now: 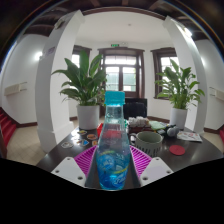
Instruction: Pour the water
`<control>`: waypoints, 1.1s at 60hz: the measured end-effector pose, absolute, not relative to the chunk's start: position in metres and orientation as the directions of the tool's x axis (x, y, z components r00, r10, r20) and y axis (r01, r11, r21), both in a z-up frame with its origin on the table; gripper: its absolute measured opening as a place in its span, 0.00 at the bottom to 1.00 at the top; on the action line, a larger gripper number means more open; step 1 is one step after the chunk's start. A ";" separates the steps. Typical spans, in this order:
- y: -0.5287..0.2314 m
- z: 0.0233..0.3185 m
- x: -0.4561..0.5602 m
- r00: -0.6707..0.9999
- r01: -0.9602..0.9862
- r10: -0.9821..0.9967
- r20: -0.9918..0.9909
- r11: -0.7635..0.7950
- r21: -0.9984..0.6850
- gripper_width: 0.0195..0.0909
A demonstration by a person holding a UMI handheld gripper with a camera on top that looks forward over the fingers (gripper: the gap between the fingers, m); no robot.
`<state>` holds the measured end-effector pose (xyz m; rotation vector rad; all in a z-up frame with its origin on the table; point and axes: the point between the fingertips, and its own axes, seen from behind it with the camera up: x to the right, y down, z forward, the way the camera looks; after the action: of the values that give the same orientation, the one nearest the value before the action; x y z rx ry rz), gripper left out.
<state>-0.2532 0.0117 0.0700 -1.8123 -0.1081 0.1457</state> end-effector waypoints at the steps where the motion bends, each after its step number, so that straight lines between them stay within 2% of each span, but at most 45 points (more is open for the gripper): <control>1: 0.012 0.070 -0.254 0.987 -0.011 0.152 -0.049 -0.239 -0.971 0.49; 8: 0.013 0.071 -0.256 0.984 -0.014 0.170 -0.053 -0.220 -0.975 0.33; 9: 0.013 0.071 -0.256 0.984 -0.020 0.168 -0.058 -0.219 -0.976 0.36; 10: 0.013 0.072 -0.256 0.984 -0.027 0.167 -0.065 -0.218 -0.976 0.28; 12: 0.013 0.072 -0.255 0.984 -0.031 0.165 -0.068 -0.215 -0.976 0.29; 13: 0.013 0.072 -0.256 0.984 -0.032 0.165 -0.068 -0.213 -0.976 0.25; 28: 0.014 0.075 -0.261 0.982 -0.052 0.162 -0.093 -0.238 -0.970 0.25; 37: 0.035 0.092 -0.300 0.907 -0.348 0.132 -0.399 -0.297 -0.889 0.25; 44: 0.058 0.105 -0.320 0.701 -0.652 0.080 -0.708 -0.331 -0.683 0.25; 51: 0.082 0.122 -0.310 0.348 -0.899 0.017 -0.937 -0.277 -0.339 0.25; 56: 0.099 0.138 -0.293 0.088 -0.974 0.001 -0.996 -0.209 -0.086 0.25; 65: 0.123 0.148 -0.269 -0.193 -0.971 -0.017 -0.981 -0.141 0.194 0.25; 66: 0.126 0.148 -0.269 -0.221 -0.965 -0.022 -0.975 -0.142 0.222 0.28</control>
<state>-0.2688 0.1264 0.1484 -1.2058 1.3061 1.4804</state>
